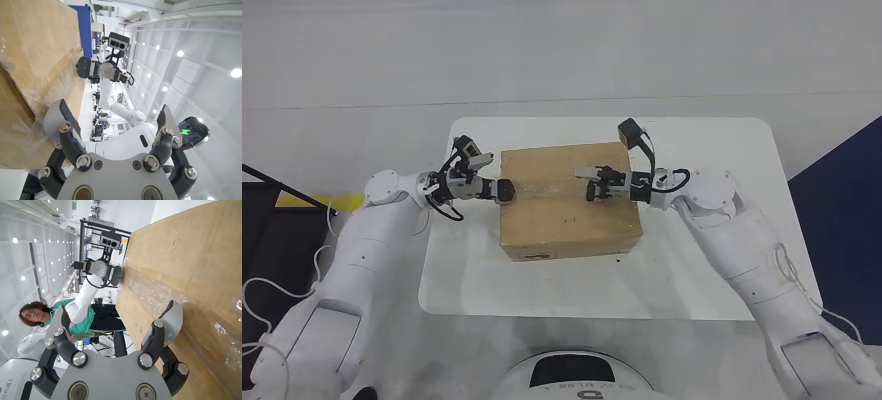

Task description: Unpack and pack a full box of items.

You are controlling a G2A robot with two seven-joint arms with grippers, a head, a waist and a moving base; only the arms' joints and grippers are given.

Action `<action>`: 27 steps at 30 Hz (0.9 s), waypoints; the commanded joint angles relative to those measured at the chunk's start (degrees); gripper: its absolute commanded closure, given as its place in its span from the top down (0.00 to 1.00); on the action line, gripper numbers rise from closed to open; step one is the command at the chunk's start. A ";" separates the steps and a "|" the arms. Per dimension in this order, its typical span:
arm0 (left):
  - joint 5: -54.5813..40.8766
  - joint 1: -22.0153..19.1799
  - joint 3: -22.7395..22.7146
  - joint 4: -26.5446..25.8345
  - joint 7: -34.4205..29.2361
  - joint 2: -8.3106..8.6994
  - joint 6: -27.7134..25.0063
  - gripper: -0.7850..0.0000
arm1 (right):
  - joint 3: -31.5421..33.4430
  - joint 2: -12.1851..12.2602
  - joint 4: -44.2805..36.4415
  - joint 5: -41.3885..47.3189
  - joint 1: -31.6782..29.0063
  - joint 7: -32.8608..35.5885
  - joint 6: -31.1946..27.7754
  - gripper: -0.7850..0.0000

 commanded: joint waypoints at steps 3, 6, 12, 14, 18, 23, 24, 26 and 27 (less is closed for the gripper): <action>-0.87 -0.02 0.41 0.48 0.00 0.21 0.11 1.00 | -3.14 -0.94 1.40 -0.06 2.03 -0.11 0.46 1.00; -1.46 -0.08 0.77 0.79 0.00 0.28 0.03 1.00 | -5.15 -1.68 3.10 0.00 3.57 -0.50 0.64 1.00; -2.38 -0.19 1.51 1.08 0.00 0.44 -0.09 1.00 | -5.35 -2.18 6.05 1.20 5.12 -0.35 0.58 1.00; -2.54 -0.29 1.77 1.25 0.00 0.49 -0.05 1.00 | -4.18 -1.89 6.48 1.14 5.12 0.00 1.47 1.00; -2.72 -0.63 2.36 1.66 0.00 0.53 0.04 1.00 | -1.51 -1.09 6.18 0.71 4.00 0.72 2.97 1.00; -2.96 -1.08 3.10 2.31 0.00 0.49 0.19 1.00 | 1.72 0.04 4.75 -0.81 2.02 1.99 4.40 1.00; -2.92 -1.12 3.17 2.35 0.00 0.49 0.21 1.00 | 2.39 0.27 4.30 -1.21 1.64 2.20 4.74 1.00; -2.92 -1.12 3.17 2.35 0.00 0.49 0.21 1.00 | 3.82 0.73 3.49 -1.64 0.75 2.71 5.32 1.00; -2.92 -1.12 3.17 2.35 0.00 0.49 0.21 1.00 | 4.50 0.95 3.03 -1.89 0.29 2.80 5.62 1.00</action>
